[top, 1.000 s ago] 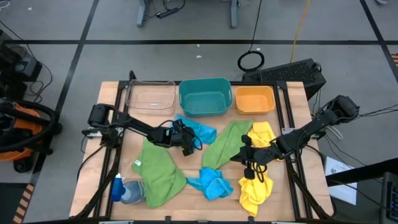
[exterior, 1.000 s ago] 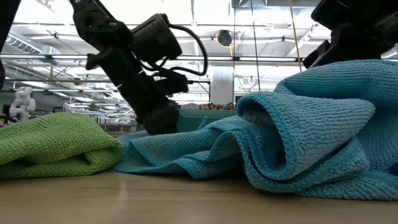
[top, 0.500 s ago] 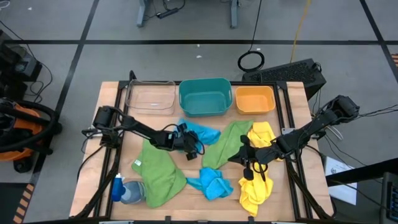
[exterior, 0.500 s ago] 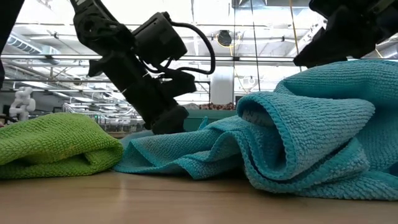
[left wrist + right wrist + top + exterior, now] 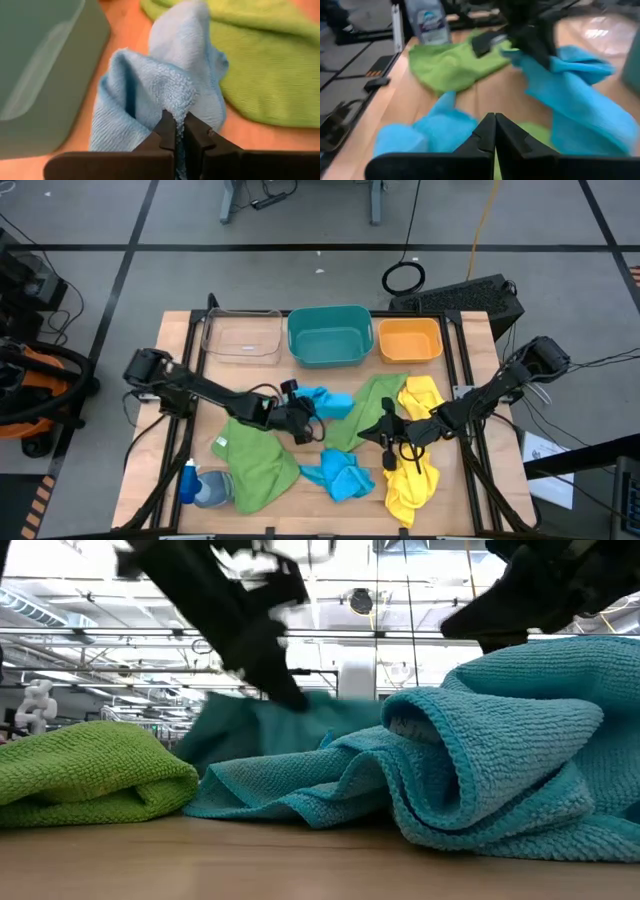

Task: Sort microfiber towel by color & place in baskets
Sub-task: Put the top blue towel into the yellow bin

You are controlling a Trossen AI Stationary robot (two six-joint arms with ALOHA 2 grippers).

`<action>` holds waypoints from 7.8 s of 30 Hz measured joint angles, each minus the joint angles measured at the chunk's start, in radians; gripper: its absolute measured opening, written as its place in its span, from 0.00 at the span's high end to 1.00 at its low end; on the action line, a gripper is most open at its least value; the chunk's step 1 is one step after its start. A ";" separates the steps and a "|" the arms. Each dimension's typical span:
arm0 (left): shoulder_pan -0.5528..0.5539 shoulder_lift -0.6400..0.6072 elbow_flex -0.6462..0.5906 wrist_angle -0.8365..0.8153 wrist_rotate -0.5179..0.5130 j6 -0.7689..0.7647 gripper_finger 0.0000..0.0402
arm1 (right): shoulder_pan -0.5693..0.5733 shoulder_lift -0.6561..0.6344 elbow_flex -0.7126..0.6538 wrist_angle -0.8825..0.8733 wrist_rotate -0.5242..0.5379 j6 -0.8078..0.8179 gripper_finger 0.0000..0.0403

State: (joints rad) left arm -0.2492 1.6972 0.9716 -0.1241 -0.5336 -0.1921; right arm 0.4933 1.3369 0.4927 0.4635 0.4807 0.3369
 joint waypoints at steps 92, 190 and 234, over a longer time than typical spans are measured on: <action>-0.343 0.208 0.100 1.160 -0.252 1.221 0.39 | 0.127 0.043 0.433 -0.350 0.514 -0.183 0.94; -0.371 0.021 0.114 0.812 -0.307 0.564 0.19 | 0.250 0.071 0.433 -0.291 0.559 -0.373 0.96; -0.261 0.021 0.114 0.599 -0.001 0.272 0.19 | -0.542 -0.591 0.143 -1.255 0.472 0.175 0.96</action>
State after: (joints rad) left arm -0.5106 1.7180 1.0855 0.4752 -0.5343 0.0803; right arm -0.0485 0.7462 0.6353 -0.7918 0.9530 0.5121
